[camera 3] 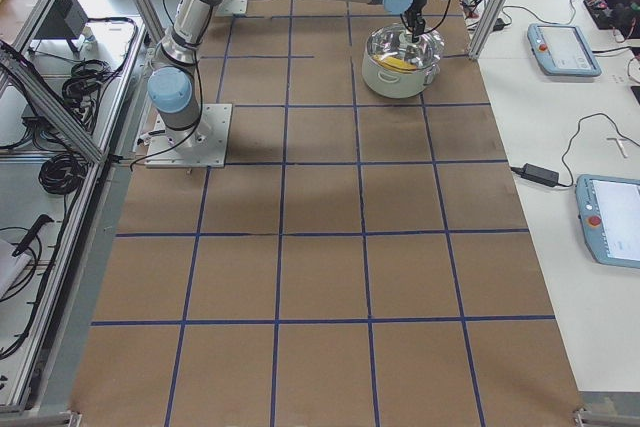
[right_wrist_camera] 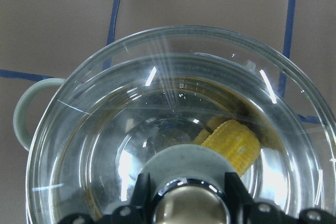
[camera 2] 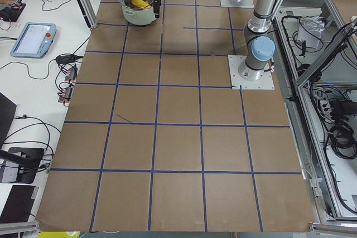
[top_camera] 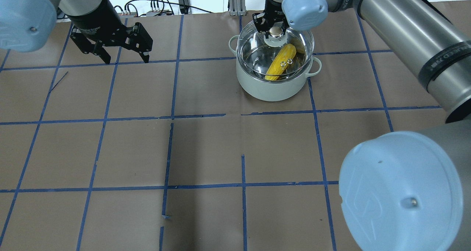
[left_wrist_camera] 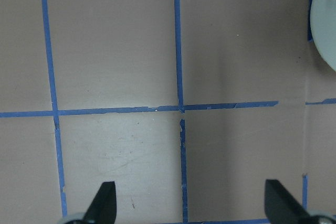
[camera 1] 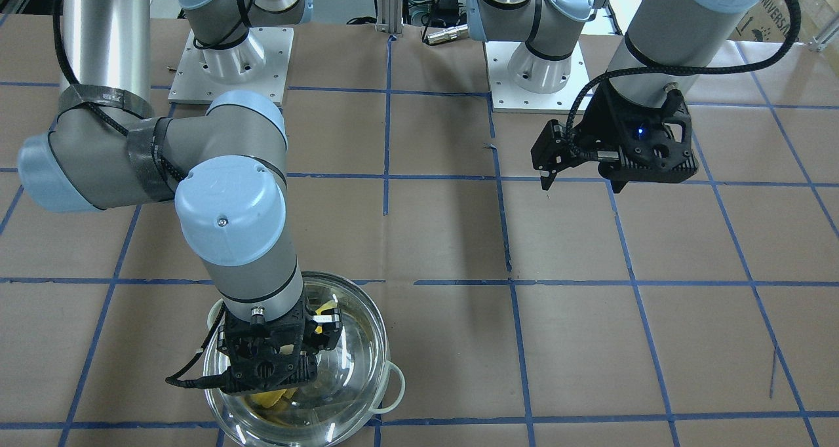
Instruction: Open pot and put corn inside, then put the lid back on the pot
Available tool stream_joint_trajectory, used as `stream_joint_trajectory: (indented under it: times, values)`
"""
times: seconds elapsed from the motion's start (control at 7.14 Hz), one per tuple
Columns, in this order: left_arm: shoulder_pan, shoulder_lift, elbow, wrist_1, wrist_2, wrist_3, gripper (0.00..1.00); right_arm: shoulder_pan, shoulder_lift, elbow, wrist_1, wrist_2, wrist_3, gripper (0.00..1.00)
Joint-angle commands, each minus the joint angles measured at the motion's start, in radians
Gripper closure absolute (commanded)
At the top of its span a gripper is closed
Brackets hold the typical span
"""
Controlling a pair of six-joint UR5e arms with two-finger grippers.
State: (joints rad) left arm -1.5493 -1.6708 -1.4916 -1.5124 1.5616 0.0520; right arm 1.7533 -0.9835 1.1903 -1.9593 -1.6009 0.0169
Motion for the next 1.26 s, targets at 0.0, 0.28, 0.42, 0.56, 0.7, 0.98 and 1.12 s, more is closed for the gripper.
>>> stream_joint_trajectory:
  times: [0.0,0.28,0.42,0.56,0.7,0.98,1.12]
  values:
    - [0.000,-0.001,-0.001,0.012,0.000,0.002,0.00,0.000,-0.009,0.000,0.019,0.001,0.000,0.80]
    - [0.000,0.000,0.004,0.015,0.000,-0.003,0.00,0.000,-0.009,0.000,0.023,0.001,0.000,0.80]
    - [0.000,-0.001,0.008,0.014,0.000,-0.003,0.00,0.000,-0.009,0.000,0.025,0.001,0.000,0.80]
    - [0.000,-0.006,0.010,0.014,0.000,-0.003,0.00,0.008,-0.009,0.000,0.025,0.001,0.002,0.80]
    - [0.000,-0.009,0.016,0.015,0.000,-0.003,0.00,0.017,-0.009,0.000,0.025,-0.001,0.002,0.80]
    - [-0.002,-0.009,0.014,0.014,0.000,-0.004,0.00,0.017,-0.007,0.000,0.025,-0.001,0.002,0.80]
    - [0.000,-0.009,0.017,0.014,0.000,-0.004,0.00,0.017,-0.007,0.000,0.025,-0.001,0.002,0.80]
